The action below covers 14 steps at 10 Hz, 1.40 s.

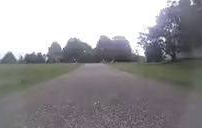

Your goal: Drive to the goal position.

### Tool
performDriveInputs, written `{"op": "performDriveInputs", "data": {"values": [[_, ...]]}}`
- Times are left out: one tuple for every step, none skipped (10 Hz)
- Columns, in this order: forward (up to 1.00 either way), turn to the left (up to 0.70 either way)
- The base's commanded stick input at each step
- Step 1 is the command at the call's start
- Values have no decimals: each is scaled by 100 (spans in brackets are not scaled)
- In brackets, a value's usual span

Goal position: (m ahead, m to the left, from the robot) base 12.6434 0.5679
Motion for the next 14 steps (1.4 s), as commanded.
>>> {"op": "performDriveInputs", "data": {"values": [[100, 0], [100, 0], [100, -27], [100, -27], [100, -27], [100, -27], [100, -27], [100, -27], [100, -27], [100, -27], [100, -27], [100, -27], [100, -26], [100, -18]]}}
